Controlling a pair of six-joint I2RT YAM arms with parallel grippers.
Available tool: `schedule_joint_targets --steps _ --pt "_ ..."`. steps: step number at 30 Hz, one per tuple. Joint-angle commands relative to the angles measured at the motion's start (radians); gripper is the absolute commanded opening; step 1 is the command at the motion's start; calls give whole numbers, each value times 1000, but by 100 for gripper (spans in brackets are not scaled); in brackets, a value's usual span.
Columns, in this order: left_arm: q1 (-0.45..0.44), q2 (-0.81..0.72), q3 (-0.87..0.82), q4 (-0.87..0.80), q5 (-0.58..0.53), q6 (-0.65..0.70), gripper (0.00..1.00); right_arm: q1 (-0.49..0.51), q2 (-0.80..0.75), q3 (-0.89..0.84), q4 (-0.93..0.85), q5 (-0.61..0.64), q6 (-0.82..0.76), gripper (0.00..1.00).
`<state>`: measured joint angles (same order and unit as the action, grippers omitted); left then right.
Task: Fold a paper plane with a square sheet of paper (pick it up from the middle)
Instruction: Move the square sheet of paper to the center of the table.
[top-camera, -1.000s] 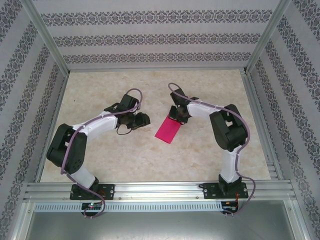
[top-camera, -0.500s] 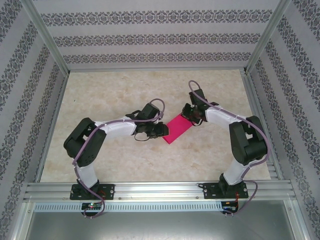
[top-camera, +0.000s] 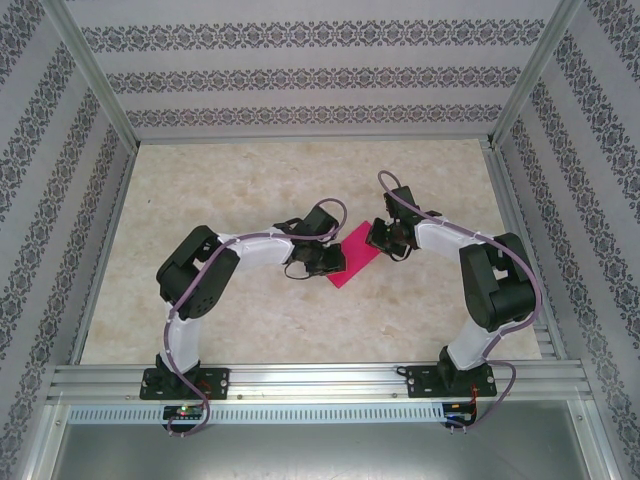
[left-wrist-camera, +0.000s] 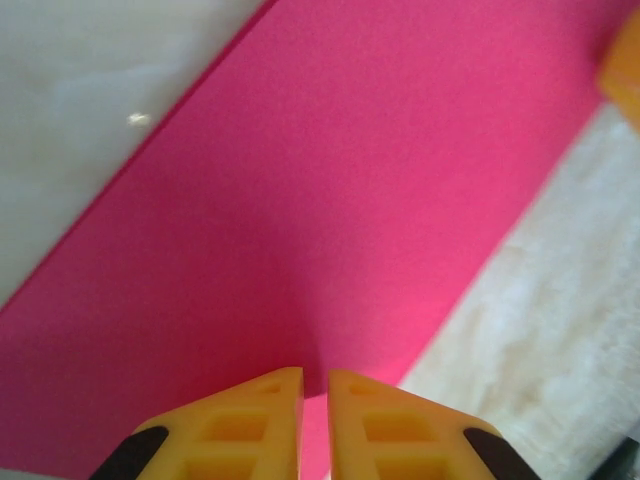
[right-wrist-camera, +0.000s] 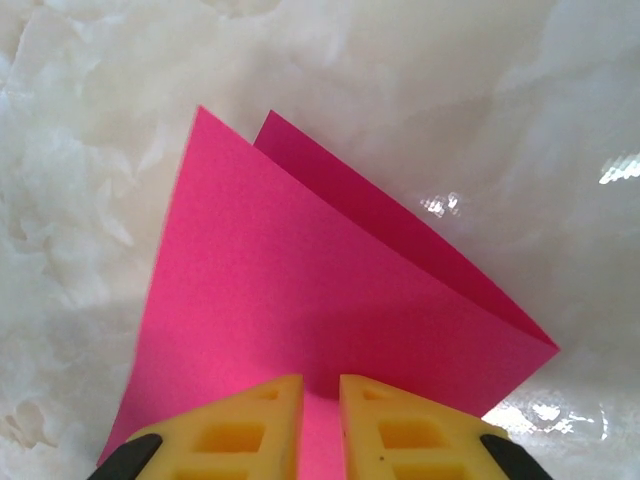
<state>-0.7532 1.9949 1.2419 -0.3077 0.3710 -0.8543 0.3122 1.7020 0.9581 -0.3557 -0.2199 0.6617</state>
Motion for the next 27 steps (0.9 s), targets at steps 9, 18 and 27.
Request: schedule_joint_targets --steps 9,18,27 --pt "-2 1 21 -153 -72 66 14 -2 -29 10 -69 46 -61 22" --pt "3 -14 32 -198 -90 123 15 -42 37 100 -143 68 -228 43" --pt "19 -23 39 -228 -101 157 14 -39 78 135 -184 -59 -341 47"
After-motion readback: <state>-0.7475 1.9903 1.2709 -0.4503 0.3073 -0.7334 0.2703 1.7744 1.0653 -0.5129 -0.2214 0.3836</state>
